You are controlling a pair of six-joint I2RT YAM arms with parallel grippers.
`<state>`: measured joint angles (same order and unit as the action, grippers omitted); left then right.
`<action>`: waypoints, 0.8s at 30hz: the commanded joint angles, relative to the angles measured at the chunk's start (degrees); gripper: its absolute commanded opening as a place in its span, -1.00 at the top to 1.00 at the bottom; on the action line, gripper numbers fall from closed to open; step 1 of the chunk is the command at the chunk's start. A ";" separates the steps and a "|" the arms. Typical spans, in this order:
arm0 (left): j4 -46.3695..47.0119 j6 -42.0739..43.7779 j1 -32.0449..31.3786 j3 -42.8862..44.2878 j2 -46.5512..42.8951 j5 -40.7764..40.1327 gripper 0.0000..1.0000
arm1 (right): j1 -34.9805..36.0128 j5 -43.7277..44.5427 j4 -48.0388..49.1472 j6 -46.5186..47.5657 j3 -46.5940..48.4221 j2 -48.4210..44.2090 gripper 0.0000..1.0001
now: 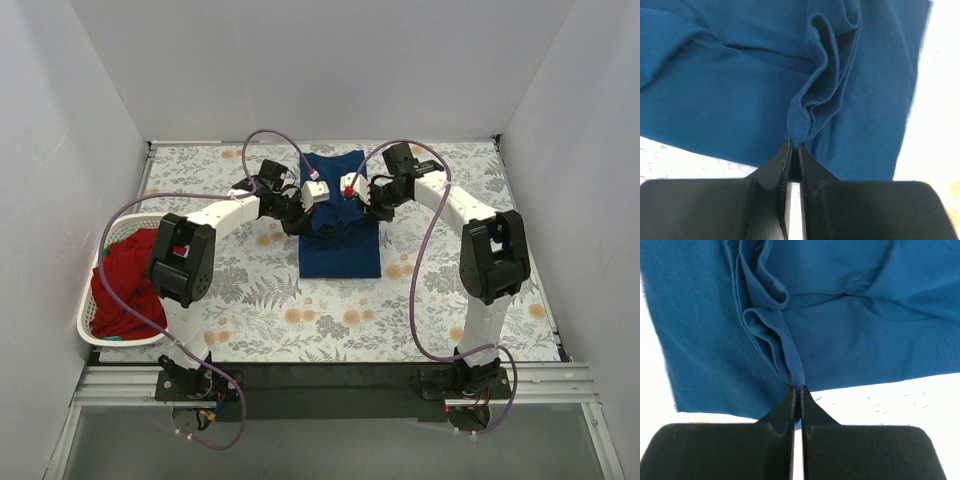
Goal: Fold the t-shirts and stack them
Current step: Fold the tshirt
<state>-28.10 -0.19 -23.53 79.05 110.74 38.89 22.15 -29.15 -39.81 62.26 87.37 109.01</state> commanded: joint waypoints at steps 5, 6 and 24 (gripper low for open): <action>-1.69 1.42 2.61 9.63 6.49 -0.31 1.00 | -1.50 -2.23 -3.08 4.80 9.39 6.47 0.97; -1.78 1.50 3.05 10.25 7.03 -0.40 1.00 | -1.50 -2.23 -3.25 4.89 10.53 7.09 0.97; -0.56 -1.20 4.81 18.42 9.67 -4.88 0.14 | -2.20 1.63 -3.69 -1.52 21.52 11.76 0.14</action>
<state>-30.68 0.56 -19.53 94.35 121.62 35.14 20.58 -28.40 -43.09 61.84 105.84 122.89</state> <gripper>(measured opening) 0.420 0.414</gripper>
